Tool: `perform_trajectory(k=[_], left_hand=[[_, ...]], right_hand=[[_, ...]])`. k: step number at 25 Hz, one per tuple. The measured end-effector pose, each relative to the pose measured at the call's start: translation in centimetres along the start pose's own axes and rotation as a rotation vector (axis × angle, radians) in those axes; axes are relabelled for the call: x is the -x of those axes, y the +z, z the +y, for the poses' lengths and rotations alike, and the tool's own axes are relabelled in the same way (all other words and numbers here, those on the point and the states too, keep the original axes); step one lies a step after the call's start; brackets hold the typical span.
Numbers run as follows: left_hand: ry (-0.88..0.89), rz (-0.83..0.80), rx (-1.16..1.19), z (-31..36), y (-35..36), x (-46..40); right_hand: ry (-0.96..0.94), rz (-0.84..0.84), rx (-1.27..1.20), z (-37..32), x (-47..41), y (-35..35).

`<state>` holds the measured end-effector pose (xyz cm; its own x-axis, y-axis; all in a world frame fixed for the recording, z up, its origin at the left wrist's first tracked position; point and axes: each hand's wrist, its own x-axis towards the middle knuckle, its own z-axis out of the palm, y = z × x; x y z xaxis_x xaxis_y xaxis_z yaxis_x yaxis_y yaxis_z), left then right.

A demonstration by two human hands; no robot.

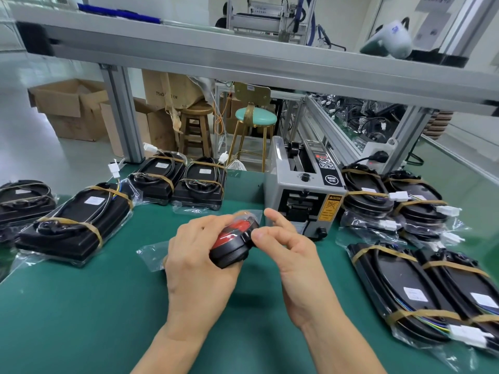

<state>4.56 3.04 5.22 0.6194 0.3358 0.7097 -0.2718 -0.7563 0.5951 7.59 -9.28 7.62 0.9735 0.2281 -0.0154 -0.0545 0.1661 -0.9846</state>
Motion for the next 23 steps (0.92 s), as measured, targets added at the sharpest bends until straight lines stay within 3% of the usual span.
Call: perform_trajectory(k=[15, 23], left_hand=[[-0.033, -0.029, -0.016, -0.09, 0.35, 0.16], [-0.026, -0.009, -0.003, -0.16, 0.1, -0.14]], right_hand=[[-0.106, 0.116, 0.157, 0.22, 0.0, 0.57], [-0.041, 0.034, -0.007, 0.47, -0.32, 0.47]])
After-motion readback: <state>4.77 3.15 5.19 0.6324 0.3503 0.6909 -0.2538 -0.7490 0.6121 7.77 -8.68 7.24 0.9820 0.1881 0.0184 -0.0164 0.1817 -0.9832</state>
